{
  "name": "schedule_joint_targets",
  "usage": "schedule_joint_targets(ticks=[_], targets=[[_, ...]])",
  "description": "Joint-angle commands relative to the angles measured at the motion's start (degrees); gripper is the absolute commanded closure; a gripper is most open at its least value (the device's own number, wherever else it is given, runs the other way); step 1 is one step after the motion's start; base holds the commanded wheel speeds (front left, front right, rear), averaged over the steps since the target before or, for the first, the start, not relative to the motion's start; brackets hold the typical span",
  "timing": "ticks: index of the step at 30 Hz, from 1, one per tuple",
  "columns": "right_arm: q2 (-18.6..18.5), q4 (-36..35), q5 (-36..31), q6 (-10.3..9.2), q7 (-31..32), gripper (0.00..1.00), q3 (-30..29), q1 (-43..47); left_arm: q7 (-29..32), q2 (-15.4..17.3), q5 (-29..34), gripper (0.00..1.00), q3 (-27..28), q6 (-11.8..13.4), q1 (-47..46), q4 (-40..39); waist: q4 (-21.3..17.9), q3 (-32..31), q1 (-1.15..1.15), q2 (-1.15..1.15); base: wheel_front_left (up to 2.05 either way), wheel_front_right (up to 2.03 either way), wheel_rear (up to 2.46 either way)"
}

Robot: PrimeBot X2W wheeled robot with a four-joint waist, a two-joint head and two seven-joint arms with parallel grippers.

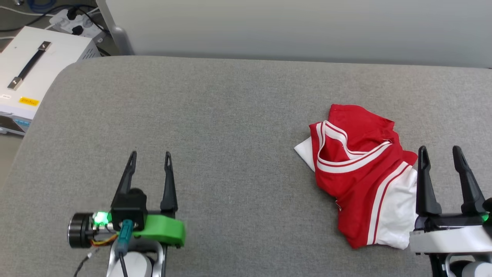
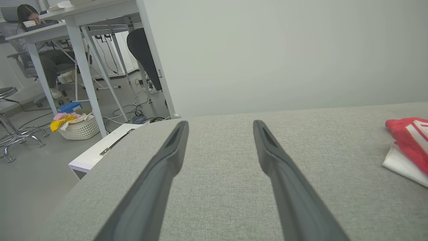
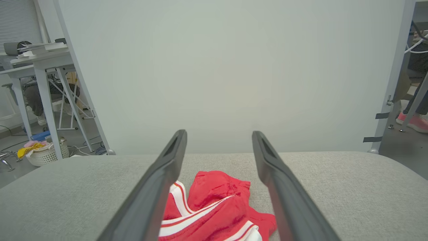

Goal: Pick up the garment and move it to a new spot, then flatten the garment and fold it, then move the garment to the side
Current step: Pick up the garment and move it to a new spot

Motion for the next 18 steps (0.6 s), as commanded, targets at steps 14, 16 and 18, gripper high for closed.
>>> schedule_joint_targets(ticks=[14,16,18], targets=[[-0.08,2.47,-2.82,-0.04,-0.27,0.00,1.81,7.09,-0.32,-4.92,4.73,0.00,5.75,-5.71,8.48,-1.41,0.62,-3.42,0.00,0.00,0.00,0.00,0.00],[-0.08,2.68,-2.91,-0.04,-0.27,0.00,1.88,7.55,-0.32,-5.27,5.21,0.00,6.19,-6.32,8.89,-1.46,0.64,-3.65,0.00,0.00,0.00,0.00,0.00],[-0.08,2.82,-2.94,-0.04,-0.27,0.00,1.93,7.87,-0.32,-5.64,5.63,0.00,6.59,-6.80,9.33,-1.62,0.63,-3.83,0.00,0.00,0.00,0.00,0.00]])
